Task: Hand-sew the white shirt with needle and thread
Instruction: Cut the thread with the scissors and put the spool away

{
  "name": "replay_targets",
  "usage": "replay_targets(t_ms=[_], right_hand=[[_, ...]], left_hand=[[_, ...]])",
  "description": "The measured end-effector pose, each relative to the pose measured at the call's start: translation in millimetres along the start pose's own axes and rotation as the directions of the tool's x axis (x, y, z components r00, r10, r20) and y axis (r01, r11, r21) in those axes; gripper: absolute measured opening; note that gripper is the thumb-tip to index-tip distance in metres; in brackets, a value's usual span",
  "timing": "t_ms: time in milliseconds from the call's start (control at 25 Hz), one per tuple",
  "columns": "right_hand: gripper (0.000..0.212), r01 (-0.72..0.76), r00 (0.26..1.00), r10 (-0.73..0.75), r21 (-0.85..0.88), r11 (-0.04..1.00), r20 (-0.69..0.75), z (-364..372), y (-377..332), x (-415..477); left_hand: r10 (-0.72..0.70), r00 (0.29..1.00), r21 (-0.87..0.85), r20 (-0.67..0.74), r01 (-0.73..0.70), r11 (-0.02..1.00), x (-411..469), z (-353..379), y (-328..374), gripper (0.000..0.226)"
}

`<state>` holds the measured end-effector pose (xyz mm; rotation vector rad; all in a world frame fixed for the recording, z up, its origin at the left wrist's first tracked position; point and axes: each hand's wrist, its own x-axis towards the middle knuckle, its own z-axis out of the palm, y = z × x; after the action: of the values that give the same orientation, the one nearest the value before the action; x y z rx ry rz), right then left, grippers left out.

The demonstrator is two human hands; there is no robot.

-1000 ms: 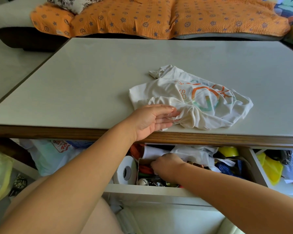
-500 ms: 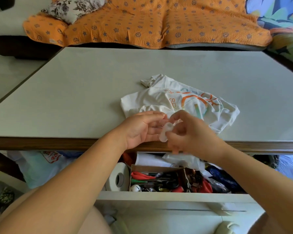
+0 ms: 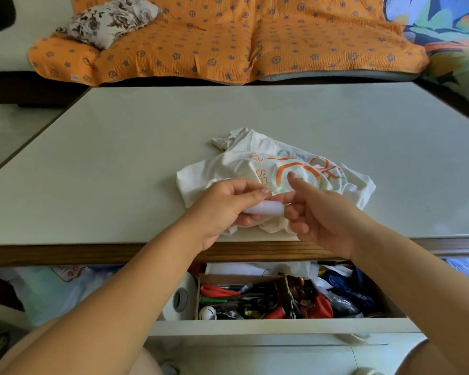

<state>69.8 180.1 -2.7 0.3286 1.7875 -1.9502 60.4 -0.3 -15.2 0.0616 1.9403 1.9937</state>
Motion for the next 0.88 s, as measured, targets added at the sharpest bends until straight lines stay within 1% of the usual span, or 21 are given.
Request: replay_targets(t_ms=[80, 160, 200, 320, 440, 480, 520, 560, 600, 640, 680, 720, 760, 880], right_hand=[[0.038, -0.063, 0.997, 0.059, 0.073, 0.995, 0.055, -1.5, -1.2, 5.3], [0.025, -0.06, 0.994, 0.049, 0.12, 0.991, 0.095, -1.8, -1.5, 10.5], [0.02, -0.037, 0.996, 0.025, 0.137, 0.99, 0.091, -2.9, -1.5, 13.0], [0.017, 0.016, 1.0, -0.019, 0.259, 0.966, 0.01, -11.9, -4.2, 20.8], [0.018, 0.042, 0.998, -0.023, 0.4, 0.916, -0.053, -27.6, -12.2, 25.4], [0.019, 0.038, 0.998, -0.015, 0.395, 0.918, -0.06, -32.8, -15.3, 25.5], [0.021, 0.022, 0.998, -0.004, 0.332, 0.943, -0.056, -37.1, -18.3, 23.9], [0.026, -0.003, 0.999, 0.01, 0.207, 0.978, -0.032, -39.6, -20.5, 20.5], [0.034, -0.032, 0.999, 0.032, 0.042, 0.999, 0.009, -39.4, -21.3, 16.5], [0.042, -0.055, 0.997, 0.061, -0.112, 0.992, 0.052, -37.2, -20.8, 12.5], [0.047, -0.065, 0.992, 0.086, -0.216, 0.974, 0.09, -32.8, -19.0, 9.1], [0.048, -0.069, 0.988, 0.101, -0.256, 0.964, 0.115, -27.1, -16.1, 6.6], [0.046, -0.075, 0.985, 0.109, -0.241, 0.968, 0.133, -21.3, -12.7, 5.1], [0.038, -0.099, 0.971, 0.11, -0.058, 0.993, 0.211, -11.2, -3.2, 7.2]], left_hand=[[0.026, 1.0, 0.164, 0.015, -0.028, 0.986, -2.8, 1.0, 5.6, 0.01], [0.053, 0.997, 0.287, 0.048, -0.065, 0.956, -4.4, 3.3, 9.9, 0.006], [0.057, 0.996, 0.329, 0.067, -0.076, 0.941, -4.8, 4.1, 10.9, 0.006], [0.015, 0.998, 0.409, 0.061, -0.039, 0.912, -2.1, 0.3, 8.6, 0.009], [-0.045, 0.999, 0.393, 0.009, 0.038, 0.919, 1.3, -9.2, 6.2, 0.009], [-0.053, 0.999, 0.383, 0.002, 0.048, 0.923, 2.0, -10.8, 5.8, 0.009], [-0.055, 0.999, 0.375, 0.005, 0.049, 0.926, 2.1, -11.2, 6.5, 0.009], [-0.053, 0.998, 0.366, 0.013, 0.045, 0.93, 1.8, -10.8, 7.7, 0.009], [-0.051, 0.998, 0.356, 0.02, 0.041, 0.933, 1.2, -10.4, 8.9, 0.009], [-0.046, 0.999, 0.351, 0.029, 0.033, 0.936, 0.6, -9.7, 10.3, 0.009], [-0.04, 0.998, 0.353, 0.04, 0.023, 0.935, -0.5, -8.8, 12.1, 0.009], [-0.031, 0.998, 0.363, 0.054, 0.009, 0.932, -2.0, -7.5, 13.6, 0.009], [-0.022, 0.997, 0.376, 0.073, -0.006, 0.927, -3.2, -5.6, 14.9, 0.009], [-0.002, 0.994, 0.412, 0.113, -0.045, 0.91, -6.4, -0.9, 14.2, 0.008]])
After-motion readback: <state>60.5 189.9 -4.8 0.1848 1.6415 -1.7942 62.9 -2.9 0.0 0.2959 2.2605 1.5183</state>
